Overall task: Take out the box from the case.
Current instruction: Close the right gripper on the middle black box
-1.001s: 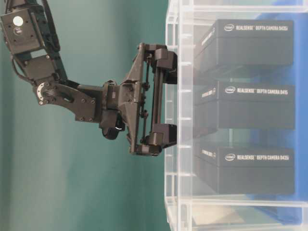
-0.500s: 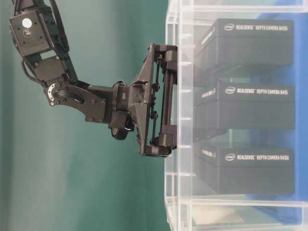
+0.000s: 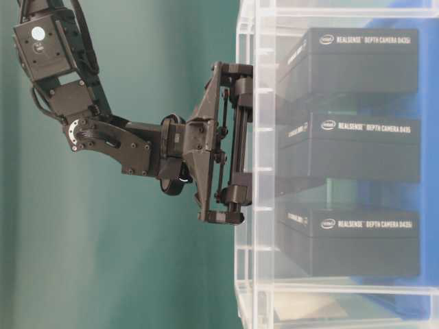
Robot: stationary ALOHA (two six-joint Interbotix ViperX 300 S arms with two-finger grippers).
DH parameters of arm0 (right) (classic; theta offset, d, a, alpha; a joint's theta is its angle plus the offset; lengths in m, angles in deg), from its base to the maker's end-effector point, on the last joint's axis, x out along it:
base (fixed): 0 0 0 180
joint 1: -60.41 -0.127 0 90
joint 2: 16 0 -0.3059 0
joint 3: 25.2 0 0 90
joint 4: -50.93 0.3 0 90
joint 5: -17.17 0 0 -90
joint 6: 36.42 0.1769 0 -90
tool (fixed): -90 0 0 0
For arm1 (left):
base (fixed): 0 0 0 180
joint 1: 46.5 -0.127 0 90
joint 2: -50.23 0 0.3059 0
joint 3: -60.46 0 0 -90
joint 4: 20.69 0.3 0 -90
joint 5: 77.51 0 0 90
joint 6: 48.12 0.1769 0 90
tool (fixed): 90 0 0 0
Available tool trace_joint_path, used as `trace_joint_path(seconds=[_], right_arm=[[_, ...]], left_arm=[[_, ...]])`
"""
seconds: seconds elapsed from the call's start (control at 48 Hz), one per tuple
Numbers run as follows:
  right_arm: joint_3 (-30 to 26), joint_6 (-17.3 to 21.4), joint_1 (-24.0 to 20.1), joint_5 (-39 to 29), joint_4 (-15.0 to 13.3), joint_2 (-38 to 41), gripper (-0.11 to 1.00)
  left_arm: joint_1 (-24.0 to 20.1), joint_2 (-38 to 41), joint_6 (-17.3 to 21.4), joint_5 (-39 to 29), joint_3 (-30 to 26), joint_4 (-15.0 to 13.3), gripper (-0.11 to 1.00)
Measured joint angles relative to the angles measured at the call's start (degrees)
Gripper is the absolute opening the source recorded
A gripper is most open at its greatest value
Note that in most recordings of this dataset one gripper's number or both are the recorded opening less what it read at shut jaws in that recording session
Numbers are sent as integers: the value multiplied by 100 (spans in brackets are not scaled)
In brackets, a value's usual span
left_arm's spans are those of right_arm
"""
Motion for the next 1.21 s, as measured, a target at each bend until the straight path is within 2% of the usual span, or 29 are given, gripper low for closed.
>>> trace_joint_path(seconds=[0.563, 0.959, 1.209], right_arm=[[-176, 9, -9, -105, -18, 35, 67], [-826, -18, -18, -1187, -18, 35, 67], [-1222, -18, -44, -1582, -18, 0, 67]], left_arm=[[0, 0, 0, 0, 0, 0, 94], [0, 0, 0, 0, 0, 0, 94], [0, 9, 9, 9, 0, 0, 94]])
